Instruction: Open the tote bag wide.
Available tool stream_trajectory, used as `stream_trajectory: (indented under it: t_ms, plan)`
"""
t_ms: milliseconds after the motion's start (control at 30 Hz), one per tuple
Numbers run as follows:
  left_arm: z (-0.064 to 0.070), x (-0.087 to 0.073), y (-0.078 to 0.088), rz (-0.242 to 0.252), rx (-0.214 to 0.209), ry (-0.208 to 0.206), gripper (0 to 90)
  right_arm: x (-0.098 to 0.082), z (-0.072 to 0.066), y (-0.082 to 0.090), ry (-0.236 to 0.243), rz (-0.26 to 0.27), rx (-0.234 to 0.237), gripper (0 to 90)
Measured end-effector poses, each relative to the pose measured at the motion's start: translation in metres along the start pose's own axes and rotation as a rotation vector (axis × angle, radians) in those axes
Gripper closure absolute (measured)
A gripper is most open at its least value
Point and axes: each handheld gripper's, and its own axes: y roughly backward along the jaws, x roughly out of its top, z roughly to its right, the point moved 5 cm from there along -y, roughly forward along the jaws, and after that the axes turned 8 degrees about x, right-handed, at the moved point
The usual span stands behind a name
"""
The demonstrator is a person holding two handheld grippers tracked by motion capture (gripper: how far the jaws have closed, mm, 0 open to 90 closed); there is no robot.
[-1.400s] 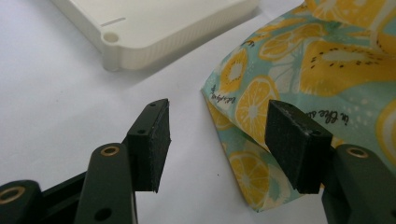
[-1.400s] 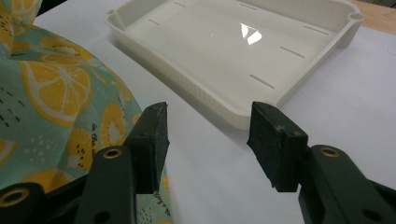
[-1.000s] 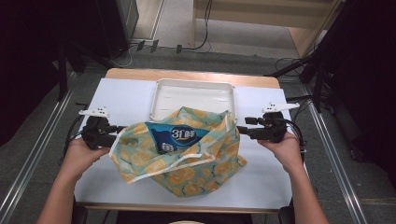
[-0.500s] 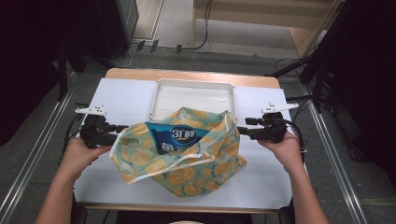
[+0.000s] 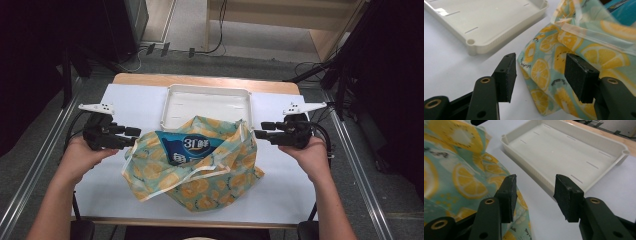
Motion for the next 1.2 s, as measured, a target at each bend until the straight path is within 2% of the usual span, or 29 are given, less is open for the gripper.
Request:
stream_trajectory:
  t_ms: [67, 200, 300, 367, 467, 600, 667, 733, 900, 967, 1100, 1200]
  plan:
    - [0.001, 0.006, 0.004, -0.005, 0.005, -0.013, 43.4, 0.004, -0.003, 0.002, 0.004, -0.001, 0.009, 55.2]
    - [0.003, 0.019, 0.016, 0.017, 0.001, -0.021, 43.4, 0.014, -0.011, 0.004, 0.005, -0.013, 0.026, 56.3]
    - [0.007, 0.027, 0.023, 0.04, -0.015, -0.022, 43.4, 0.023, -0.017, 0.009, 0.014, -0.006, 0.03, 56.7]
    - [0.01, 0.033, 0.027, 0.043, -0.012, -0.036, 43.4, 0.03, -0.022, 0.013, 0.022, 0.006, 0.05, 57.1]
    - [0.015, 0.041, 0.033, 0.043, -0.009, -0.054, 43.4, 0.041, -0.029, 0.02, 0.035, 0.014, 0.054, 57.4]
    - [0.026, 0.05, 0.04, 0.05, -0.031, -0.07, 42.9, 0.055, -0.042, 0.029, 0.059, 0.027, 0.069, 57.2]
    - [0.034, 0.052, 0.042, 0.046, -0.046, -0.078, 41.8, 0.066, -0.056, 0.036, 0.084, 0.033, 0.084, 56.9]
    - [0.039, 0.052, 0.042, 0.044, -0.048, -0.088, 41.6, 0.069, -0.06, 0.038, 0.088, 0.036, 0.087, 56.9]
    - [0.05, 0.052, 0.043, 0.032, -0.053, -0.092, 40.0, 0.085, -0.077, 0.044, 0.111, 0.041, 0.106, 56.2]
    - [0.054, 0.052, 0.043, 0.036, -0.059, -0.097, 38.4, 0.092, -0.087, 0.046, 0.134, 0.044, 0.108, 55.6]
    - [0.06, 0.051, 0.04, 0.019, -0.051, -0.122, 36.5, 0.098, -0.098, 0.047, 0.153, 0.052, 0.117, 53.6]
    - [0.063, 0.049, 0.035, 0.0, -0.058, -0.117, 34.6, 0.102, -0.111, 0.042, 0.158, 0.05, 0.129, 49.3]
